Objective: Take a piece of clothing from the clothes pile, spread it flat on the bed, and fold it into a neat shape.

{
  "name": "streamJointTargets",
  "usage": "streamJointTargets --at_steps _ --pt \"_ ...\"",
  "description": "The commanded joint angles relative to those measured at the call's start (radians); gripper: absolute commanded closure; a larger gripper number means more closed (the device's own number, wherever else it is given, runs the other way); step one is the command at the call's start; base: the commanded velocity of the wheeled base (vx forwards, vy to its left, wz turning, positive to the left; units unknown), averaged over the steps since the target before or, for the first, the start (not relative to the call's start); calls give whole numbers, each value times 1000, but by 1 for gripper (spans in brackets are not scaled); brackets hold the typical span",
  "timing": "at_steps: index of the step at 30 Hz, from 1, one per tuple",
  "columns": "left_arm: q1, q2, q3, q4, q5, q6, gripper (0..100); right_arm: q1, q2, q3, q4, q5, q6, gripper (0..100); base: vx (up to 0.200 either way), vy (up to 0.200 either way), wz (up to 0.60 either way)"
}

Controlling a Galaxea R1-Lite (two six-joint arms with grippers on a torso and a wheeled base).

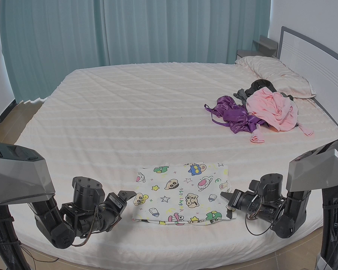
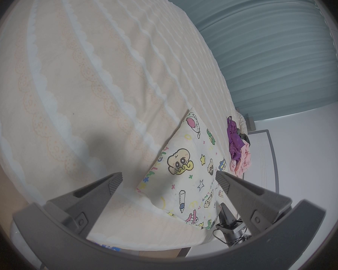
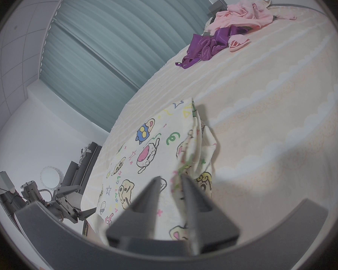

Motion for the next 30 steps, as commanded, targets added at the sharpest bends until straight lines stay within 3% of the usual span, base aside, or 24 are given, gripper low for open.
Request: streamJointTargets --at_steps 1,30 --pt "0 1 0 0 0 0 0 -3 3 3 0 0 0 100 0 0 0" --pt "0 7 -1 0 8 0 0 -40 -9 72 -14 -3 0 100 0 0 0"
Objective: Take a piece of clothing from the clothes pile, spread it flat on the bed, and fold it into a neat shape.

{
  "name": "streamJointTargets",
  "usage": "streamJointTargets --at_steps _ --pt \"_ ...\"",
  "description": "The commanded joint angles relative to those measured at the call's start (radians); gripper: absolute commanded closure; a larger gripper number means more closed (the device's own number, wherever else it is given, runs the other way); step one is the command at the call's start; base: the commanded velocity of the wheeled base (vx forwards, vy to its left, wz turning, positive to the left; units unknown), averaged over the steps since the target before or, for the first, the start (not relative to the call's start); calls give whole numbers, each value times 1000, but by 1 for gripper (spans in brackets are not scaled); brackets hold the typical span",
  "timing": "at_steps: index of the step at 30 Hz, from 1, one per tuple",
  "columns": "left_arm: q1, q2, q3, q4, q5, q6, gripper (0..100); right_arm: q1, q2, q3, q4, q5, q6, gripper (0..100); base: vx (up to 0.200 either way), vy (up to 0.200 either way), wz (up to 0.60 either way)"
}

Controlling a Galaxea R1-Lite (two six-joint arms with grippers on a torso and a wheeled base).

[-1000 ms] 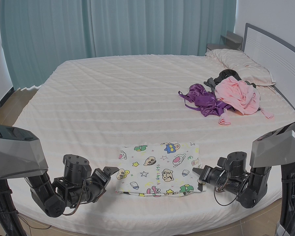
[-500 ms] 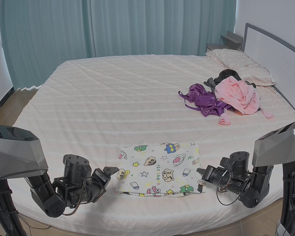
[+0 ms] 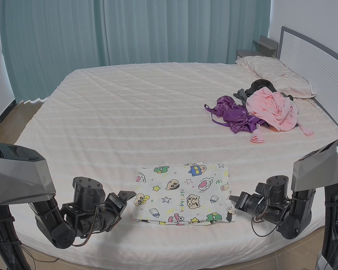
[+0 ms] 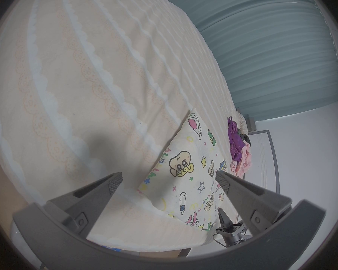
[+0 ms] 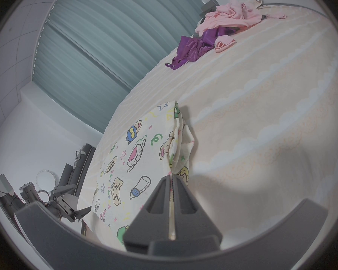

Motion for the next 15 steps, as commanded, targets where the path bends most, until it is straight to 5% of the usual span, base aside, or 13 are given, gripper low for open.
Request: streamJointTargets --at_steps 1,7,8,15 --pt "0 2 0 0 1 0 0 0 3 0 0 1 0 100 0 0 0" --pt "0 2 -1 0 1 0 0 0 -2 3 -1 -1 2 100 0 0 0" --pt "0 2 -1 0 1 0 0 0 -3 3 -1 -1 0 0 0 0 0" --pt "0 -6 -3 0 1 -2 0 -24 -11 -4 -4 -1 2 0 0 0 0"
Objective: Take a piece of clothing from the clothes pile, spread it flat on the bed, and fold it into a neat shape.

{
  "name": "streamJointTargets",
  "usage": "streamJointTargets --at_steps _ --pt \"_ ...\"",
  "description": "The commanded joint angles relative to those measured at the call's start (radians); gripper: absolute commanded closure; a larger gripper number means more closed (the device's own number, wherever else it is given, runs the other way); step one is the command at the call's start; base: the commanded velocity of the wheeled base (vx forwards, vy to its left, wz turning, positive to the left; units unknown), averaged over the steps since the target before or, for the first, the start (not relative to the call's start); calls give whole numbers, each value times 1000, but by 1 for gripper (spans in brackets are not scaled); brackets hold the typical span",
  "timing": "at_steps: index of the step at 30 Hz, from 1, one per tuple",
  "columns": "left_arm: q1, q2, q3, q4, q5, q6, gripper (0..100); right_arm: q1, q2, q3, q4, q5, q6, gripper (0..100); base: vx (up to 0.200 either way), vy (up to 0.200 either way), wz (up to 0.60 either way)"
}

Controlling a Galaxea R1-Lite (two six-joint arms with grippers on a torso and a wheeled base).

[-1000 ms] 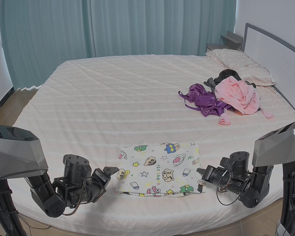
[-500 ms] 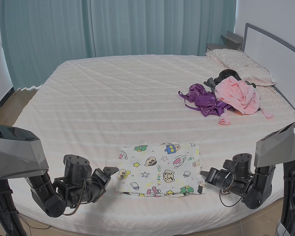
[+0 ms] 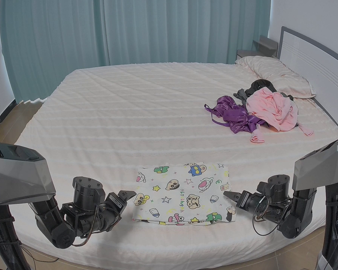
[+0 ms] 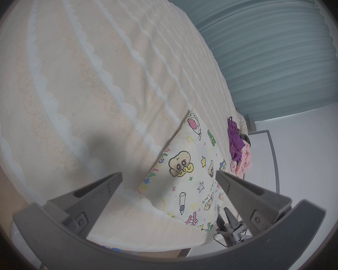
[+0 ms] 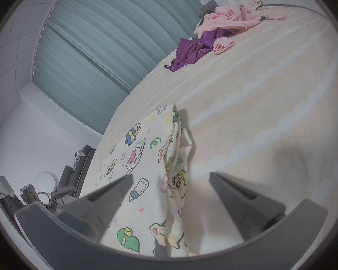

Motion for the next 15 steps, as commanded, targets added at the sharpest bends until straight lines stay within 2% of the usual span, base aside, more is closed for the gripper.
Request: streamJointTargets --at_steps 1,5,15 --pt "0 -5 -1 0 2 -1 0 -27 -14 -10 -1 2 1 0 0 0 0" --pt "0 -7 0 0 5 -1 0 -53 -23 -17 -1 4 1 0 0 0 0" --pt "2 -4 0 0 3 -1 0 -52 -14 -18 -1 5 1 0 200 0 0"
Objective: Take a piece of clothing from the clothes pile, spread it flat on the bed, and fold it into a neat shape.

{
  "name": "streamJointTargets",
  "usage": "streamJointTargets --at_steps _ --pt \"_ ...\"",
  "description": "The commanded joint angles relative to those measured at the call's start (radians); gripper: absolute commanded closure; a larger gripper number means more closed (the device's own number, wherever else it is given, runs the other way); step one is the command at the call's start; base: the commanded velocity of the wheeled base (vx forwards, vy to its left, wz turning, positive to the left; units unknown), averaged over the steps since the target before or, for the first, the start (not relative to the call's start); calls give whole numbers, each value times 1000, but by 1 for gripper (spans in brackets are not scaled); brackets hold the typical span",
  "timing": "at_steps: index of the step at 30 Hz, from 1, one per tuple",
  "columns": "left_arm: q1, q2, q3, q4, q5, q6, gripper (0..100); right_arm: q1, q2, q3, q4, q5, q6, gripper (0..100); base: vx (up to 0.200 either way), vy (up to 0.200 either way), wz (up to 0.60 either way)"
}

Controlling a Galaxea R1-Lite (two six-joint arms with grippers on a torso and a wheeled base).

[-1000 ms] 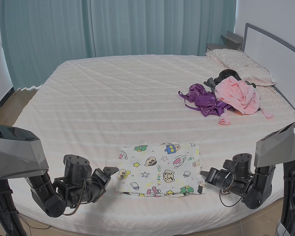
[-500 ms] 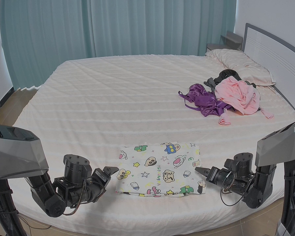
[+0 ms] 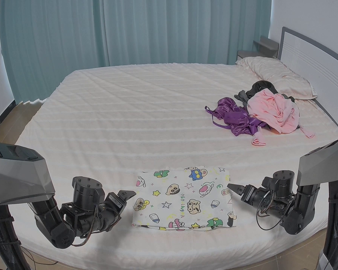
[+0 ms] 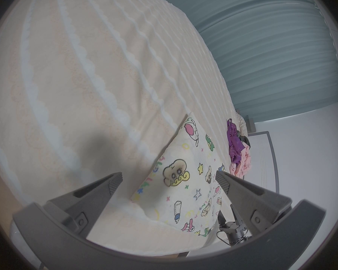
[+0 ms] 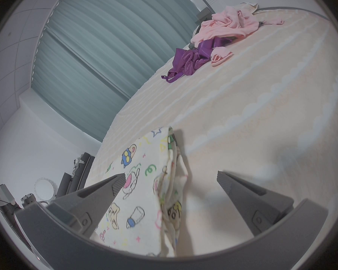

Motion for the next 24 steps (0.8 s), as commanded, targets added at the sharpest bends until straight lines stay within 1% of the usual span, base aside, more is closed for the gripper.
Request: streamJointTargets --at_steps 1,2,5,8,11,13,18,21,24 --pt "0 2 -2 -1 1 -1 0 0 4 0 -1 1 0 0 200 0 0" --pt "0 6 -4 -1 1 1 0 0 9 0 -1 -2 -1 0 200 0 0" --pt "0 7 -4 -1 3 2 0 1 18 0 -1 -1 -1 0 0 0 0" --pt "-2 12 -4 -1 3 25 0 3 18 3 7 7 -1 0 0 0 0" --pt "-2 18 -4 -1 1 64 0 9 18 7 9 7 -1 0 0 0 0" --pt "2 44 -25 -4 -2 119 0 23 21 14 13 10 -3 0 0 0 0" --pt "-8 84 -45 -21 -11 185 0 60 20 38 21 13 -5 0 0 0 0" --pt "-17 110 -60 -25 -20 232 0 81 23 50 21 25 -6 0 0 0 0" --pt "-23 142 -80 -25 -19 263 0 86 37 50 21 41 -6 0 0 0 0"
